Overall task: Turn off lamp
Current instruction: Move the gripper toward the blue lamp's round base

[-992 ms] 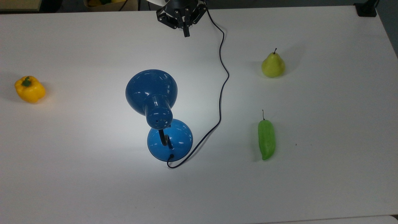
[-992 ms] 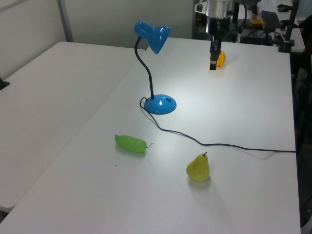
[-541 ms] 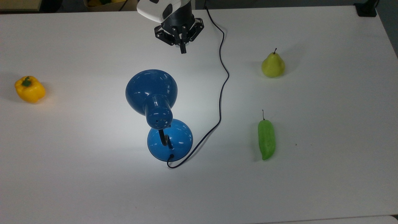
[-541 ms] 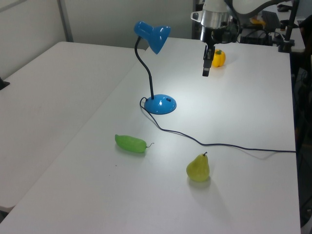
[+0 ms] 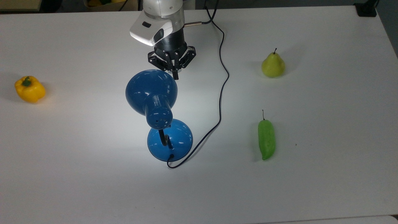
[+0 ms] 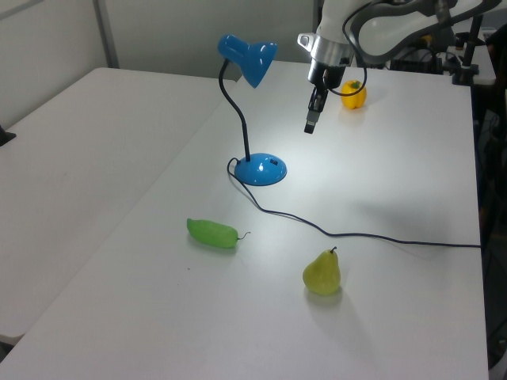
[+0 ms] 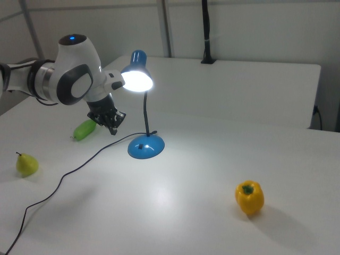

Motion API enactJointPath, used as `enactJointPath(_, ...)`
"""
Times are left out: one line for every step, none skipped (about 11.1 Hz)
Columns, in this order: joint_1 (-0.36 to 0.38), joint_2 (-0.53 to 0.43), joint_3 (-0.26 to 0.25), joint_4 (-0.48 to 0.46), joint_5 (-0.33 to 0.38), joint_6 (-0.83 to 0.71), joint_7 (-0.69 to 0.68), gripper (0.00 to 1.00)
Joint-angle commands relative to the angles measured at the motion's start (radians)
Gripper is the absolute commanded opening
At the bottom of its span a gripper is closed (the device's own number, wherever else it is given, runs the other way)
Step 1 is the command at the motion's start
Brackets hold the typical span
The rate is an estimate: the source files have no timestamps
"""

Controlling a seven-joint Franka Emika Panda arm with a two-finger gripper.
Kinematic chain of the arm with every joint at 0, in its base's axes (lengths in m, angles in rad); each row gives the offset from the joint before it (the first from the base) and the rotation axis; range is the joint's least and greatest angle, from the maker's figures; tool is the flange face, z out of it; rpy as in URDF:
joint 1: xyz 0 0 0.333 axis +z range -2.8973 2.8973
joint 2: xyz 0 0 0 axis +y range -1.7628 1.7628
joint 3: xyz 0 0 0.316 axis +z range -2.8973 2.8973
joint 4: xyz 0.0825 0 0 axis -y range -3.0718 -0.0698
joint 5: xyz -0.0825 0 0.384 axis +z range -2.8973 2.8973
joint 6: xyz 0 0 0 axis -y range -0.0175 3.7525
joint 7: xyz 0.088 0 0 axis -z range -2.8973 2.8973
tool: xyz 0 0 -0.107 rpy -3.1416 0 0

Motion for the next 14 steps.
enactJointPath(-0.003, 0.013, -0.009, -0.049, -0.012, 0.168, -0.012, 0.00)
enactJointPath(-0.008, 0.019, -0.009, -0.071, -0.013, 0.235, -0.012, 0.00)
enactJointPath(-0.011, 0.034, -0.009, -0.077, -0.012, 0.290, -0.012, 0.00)
enactJointPath(-0.013, 0.054, -0.010, -0.077, -0.012, 0.323, -0.012, 0.00)
enactJointPath(-0.014, 0.063, -0.010, -0.086, -0.012, 0.357, -0.012, 0.00)
enactJointPath(-0.016, 0.074, -0.012, -0.099, -0.012, 0.415, -0.013, 0.00)
enactJointPath(-0.017, 0.097, -0.012, -0.100, -0.012, 0.459, -0.015, 0.00)
enactJointPath(-0.017, 0.115, -0.012, -0.097, -0.012, 0.482, -0.015, 0.00)
enactJointPath(-0.020, 0.123, -0.012, -0.099, -0.013, 0.516, -0.016, 0.00)
enactJointPath(-0.025, 0.140, -0.012, -0.097, -0.012, 0.548, -0.016, 0.00)
enactJointPath(-0.025, 0.160, -0.012, -0.097, -0.012, 0.582, -0.016, 0.00)
enactJointPath(-0.025, 0.171, -0.012, -0.097, -0.012, 0.604, -0.016, 0.00)
enactJointPath(-0.026, 0.184, -0.012, -0.097, -0.012, 0.616, -0.016, 0.00)
enactJointPath(-0.026, 0.192, -0.012, -0.097, -0.012, 0.637, -0.016, 0.00)
